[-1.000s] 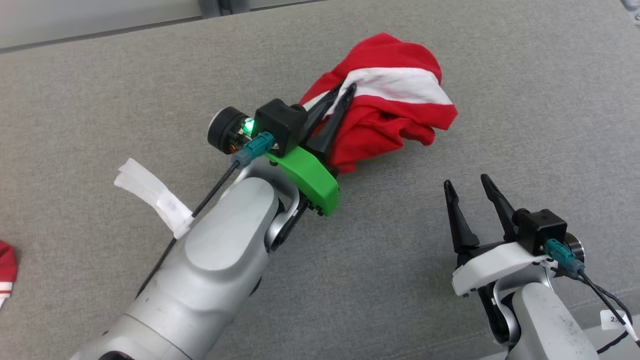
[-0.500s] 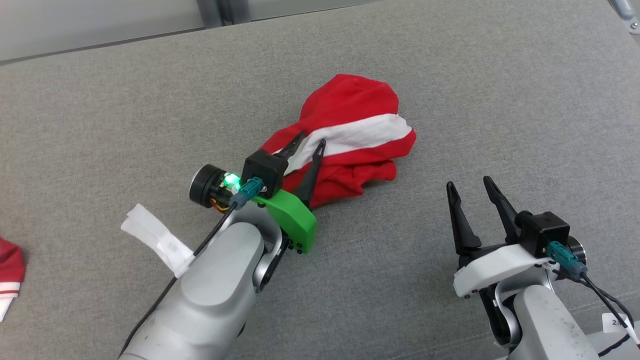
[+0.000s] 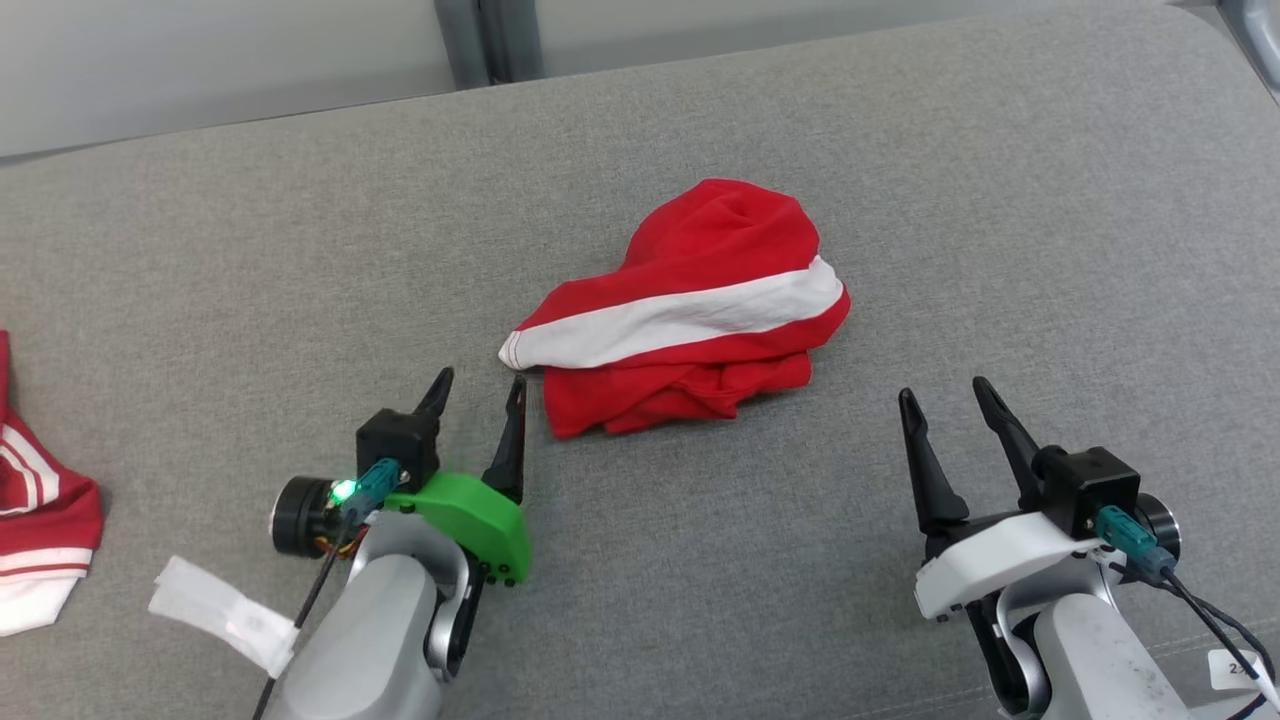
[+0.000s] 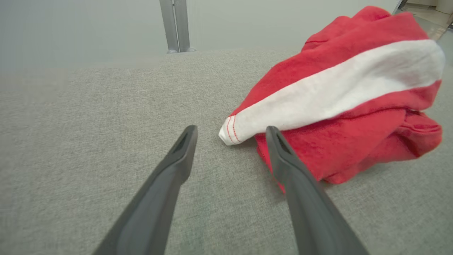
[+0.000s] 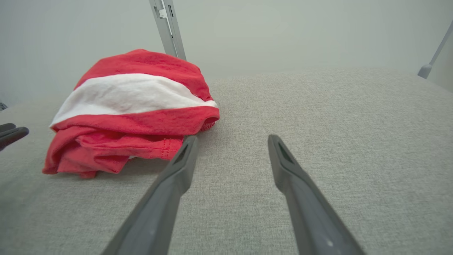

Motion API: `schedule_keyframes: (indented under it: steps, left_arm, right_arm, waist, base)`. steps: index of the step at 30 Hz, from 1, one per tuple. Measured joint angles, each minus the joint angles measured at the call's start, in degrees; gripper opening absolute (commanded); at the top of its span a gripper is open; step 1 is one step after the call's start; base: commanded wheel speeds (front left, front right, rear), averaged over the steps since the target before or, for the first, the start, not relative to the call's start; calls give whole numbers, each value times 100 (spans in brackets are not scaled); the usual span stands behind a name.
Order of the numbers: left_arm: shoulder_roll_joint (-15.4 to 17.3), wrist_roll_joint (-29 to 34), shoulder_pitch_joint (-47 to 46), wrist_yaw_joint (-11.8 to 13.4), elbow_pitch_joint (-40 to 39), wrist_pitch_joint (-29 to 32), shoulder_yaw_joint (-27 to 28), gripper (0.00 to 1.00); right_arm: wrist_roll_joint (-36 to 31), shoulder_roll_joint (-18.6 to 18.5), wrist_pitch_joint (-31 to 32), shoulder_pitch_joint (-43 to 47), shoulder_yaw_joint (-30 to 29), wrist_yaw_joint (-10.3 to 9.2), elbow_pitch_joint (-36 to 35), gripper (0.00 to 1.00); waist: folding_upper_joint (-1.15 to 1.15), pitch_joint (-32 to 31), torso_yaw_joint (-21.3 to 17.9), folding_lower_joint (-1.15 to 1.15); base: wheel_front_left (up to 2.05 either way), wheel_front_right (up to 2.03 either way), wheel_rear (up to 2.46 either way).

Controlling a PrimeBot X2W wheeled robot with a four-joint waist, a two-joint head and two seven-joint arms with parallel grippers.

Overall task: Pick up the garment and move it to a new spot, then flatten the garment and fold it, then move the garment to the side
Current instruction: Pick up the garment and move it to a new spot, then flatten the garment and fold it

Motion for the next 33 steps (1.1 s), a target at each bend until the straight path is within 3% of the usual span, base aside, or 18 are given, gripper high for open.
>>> schedule_keyframes:
  steps: [9,18,33]
  left_arm:
    - [-42,400,1036,47,-758,-1,1237,100]
    - [-148,934,2112,-107,-1752,-1,2079,100]
    - [-169,813,2635,-90,-2026,-1,1996,100]
  right_arm:
    - [-160,12,0,170,-142,0,-57,100]
    - [-187,44,0,508,-260,0,-38,100]
    - [-167,55,0,704,-186,0,-37,100]
  waist:
    - [0,-280,113,0]
    - [0,-680,221,0]
    - [0,-997,286,0]
  base:
    - [0,0,0]
    - [0,0,0]
    - [0,0,0]
